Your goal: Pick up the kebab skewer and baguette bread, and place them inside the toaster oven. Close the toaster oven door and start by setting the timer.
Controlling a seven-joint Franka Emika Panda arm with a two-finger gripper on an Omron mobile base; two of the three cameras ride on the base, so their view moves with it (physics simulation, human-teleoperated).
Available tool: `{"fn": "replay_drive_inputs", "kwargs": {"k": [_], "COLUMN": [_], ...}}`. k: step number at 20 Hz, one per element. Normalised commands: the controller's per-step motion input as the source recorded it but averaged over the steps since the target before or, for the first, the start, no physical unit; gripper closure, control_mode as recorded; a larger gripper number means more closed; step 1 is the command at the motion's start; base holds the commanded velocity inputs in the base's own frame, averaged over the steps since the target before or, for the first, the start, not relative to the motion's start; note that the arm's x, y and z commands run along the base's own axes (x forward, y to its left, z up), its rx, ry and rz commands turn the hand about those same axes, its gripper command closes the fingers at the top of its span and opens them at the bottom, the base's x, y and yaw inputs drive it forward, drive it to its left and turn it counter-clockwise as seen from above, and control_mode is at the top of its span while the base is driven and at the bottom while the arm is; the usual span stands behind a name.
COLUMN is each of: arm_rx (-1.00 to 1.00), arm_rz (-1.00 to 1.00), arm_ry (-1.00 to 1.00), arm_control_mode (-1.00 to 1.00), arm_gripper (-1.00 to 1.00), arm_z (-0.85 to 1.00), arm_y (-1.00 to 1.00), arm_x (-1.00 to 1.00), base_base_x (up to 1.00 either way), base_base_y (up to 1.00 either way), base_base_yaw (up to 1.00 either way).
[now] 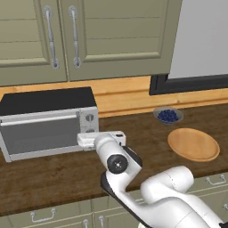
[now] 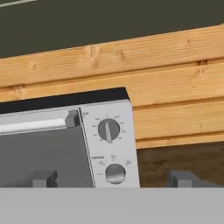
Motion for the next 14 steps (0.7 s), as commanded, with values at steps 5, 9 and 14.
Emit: {"fn": "replay_drive_inputs", "kwargs": {"k": [5,9,14], "arm_rx": [0.0,0.0,0.0], "arm_rz": [0.06,0.06,0.02], "arm_ry": [-0.11,-0.09,-0.02], "arm_control_mode": [-1.0,-1.0,-1.0], "arm_gripper": [-1.0,-1.0,-1.0], "arm_z": [-0.16,-0.12,-0.02], "arm_y": [0.0,0.0,0.0], "arm_x": [0.14,0.04,0.09], "base_base_x": [0.0,0.0,0.0], "base_base_y": [0.0,0.0,0.0], "base_base_yaw": [0.0,0.0,0.0]}}
